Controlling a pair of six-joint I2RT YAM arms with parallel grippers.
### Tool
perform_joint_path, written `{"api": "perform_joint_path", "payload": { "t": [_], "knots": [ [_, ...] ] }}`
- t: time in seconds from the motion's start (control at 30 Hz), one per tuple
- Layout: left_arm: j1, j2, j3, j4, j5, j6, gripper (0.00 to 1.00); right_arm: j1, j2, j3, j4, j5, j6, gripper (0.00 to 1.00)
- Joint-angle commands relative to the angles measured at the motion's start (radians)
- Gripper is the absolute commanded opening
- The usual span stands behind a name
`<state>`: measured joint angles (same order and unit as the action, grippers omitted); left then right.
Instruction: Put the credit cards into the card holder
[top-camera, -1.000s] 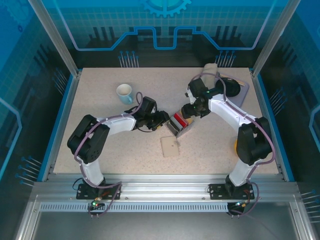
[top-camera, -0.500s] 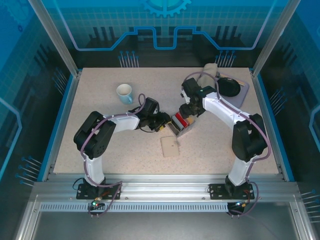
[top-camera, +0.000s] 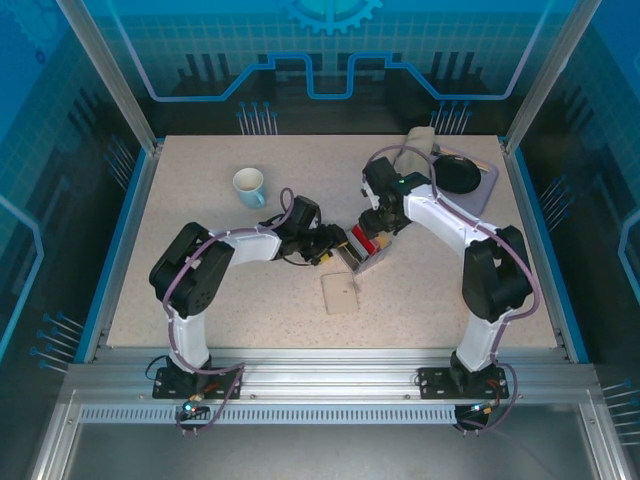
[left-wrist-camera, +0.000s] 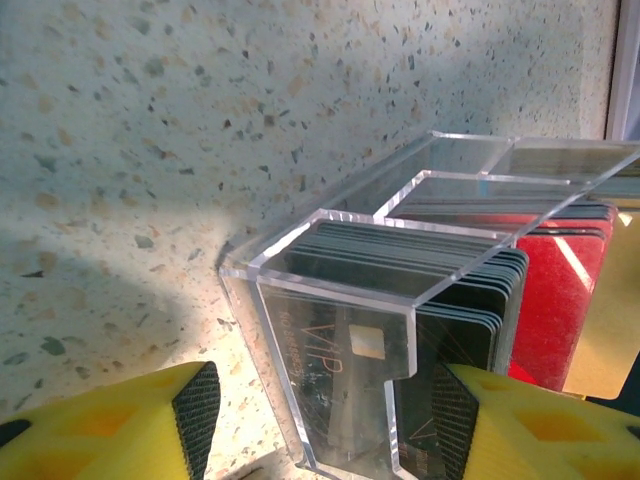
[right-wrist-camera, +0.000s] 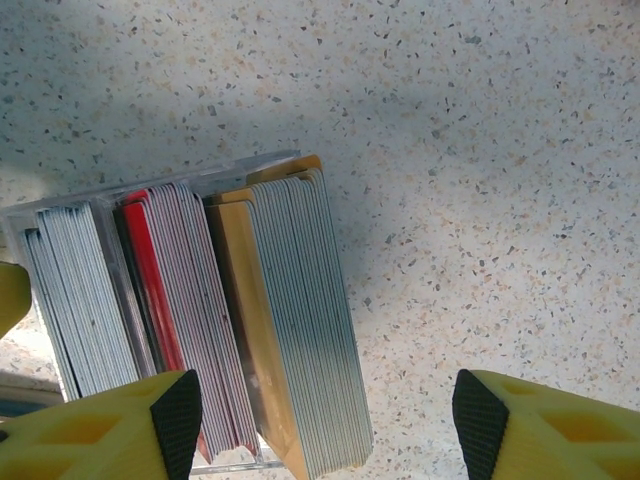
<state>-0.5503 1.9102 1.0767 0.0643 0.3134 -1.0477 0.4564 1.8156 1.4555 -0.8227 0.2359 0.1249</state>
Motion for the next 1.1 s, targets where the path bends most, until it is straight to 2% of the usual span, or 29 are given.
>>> {"api": "perform_joint_path", "payload": {
  "t": [0.0, 0.4, 0.67, 1.07],
  "knots": [
    [-0.009, 0.015, 0.014, -0.019, 0.023, 0.018, 0.61, 0.001, 0.038, 0.025, -0.037, 0.031, -0.019, 0.70],
    [-0.009, 0.046, 0.014, -0.077, -0.002, 0.031, 0.56, 0.007, 0.072, 0.045, -0.050, 0.148, -0.039, 0.70],
    [-0.010, 0.059, 0.023, -0.095, -0.004, 0.040, 0.55, 0.009, 0.059, 0.059, -0.056, 0.154, -0.047, 0.68],
    [-0.009, 0.061, 0.031, -0.105, -0.002, 0.043, 0.55, 0.027, 0.056, 0.057, -0.051, 0.142, -0.062, 0.49]
  ]
}}
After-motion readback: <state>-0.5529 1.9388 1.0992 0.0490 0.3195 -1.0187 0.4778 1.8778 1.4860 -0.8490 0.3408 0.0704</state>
